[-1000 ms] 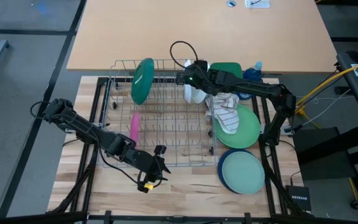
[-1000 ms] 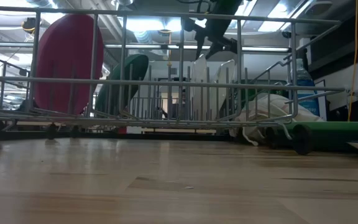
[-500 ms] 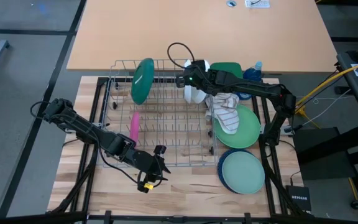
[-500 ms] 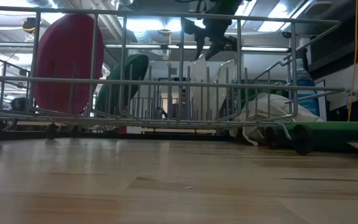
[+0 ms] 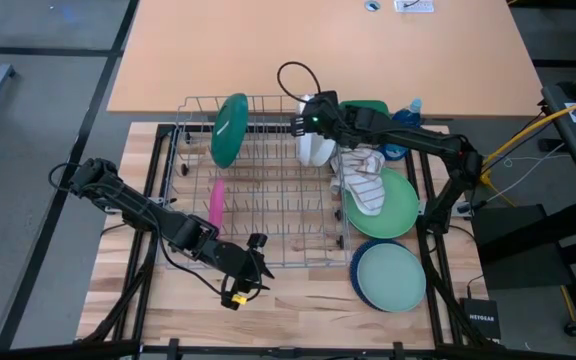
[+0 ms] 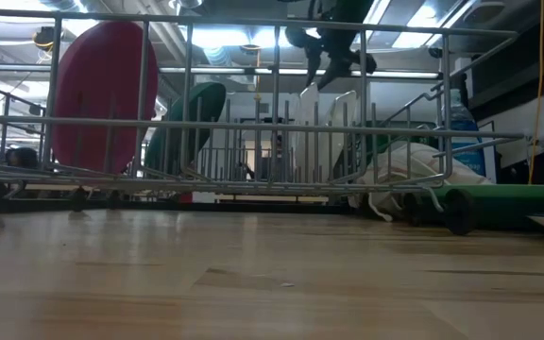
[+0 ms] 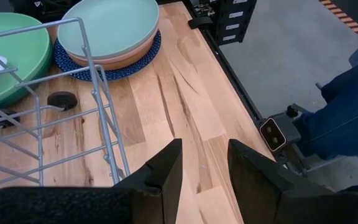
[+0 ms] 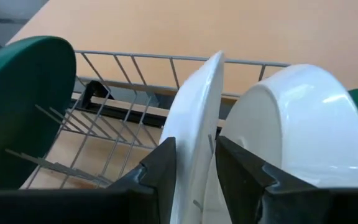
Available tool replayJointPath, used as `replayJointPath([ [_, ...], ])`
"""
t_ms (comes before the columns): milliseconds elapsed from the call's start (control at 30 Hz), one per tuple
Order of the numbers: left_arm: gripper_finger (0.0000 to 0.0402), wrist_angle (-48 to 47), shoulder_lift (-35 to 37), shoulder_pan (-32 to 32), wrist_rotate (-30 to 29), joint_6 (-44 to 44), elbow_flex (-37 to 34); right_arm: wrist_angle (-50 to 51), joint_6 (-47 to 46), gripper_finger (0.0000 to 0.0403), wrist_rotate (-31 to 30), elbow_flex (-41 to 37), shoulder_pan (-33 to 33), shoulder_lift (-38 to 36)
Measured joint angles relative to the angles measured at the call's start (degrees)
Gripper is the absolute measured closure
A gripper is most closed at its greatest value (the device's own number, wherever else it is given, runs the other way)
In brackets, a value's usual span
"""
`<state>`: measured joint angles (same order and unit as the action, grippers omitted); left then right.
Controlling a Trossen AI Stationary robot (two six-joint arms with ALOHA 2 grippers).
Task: Sort dishes
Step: Put the light green plate in the dish rack
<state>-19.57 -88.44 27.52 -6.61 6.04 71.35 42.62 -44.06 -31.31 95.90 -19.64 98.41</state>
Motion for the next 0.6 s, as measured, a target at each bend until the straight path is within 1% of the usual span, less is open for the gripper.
replayJointPath([
  [167, 0.0284, 0.0, 0.0, 0.0, 0.0, 0.0, 0.0, 0.5, 2.5, 0.0288, -0.1, 0.0, 0.0, -1.7],
  [433, 0.0284, 0.0, 0.0, 0.0, 0.0, 0.0, 0.0, 1.4, 3.0, 0.0288, -1.2, 0.0, 0.0, -4.5],
  [600, 0.0284, 0.0, 0.0, 0.0, 0.0, 1.1, 0.0, 1.4, 11.1, 0.0288, -1.1, 0.0, 0.1, -7.5],
])
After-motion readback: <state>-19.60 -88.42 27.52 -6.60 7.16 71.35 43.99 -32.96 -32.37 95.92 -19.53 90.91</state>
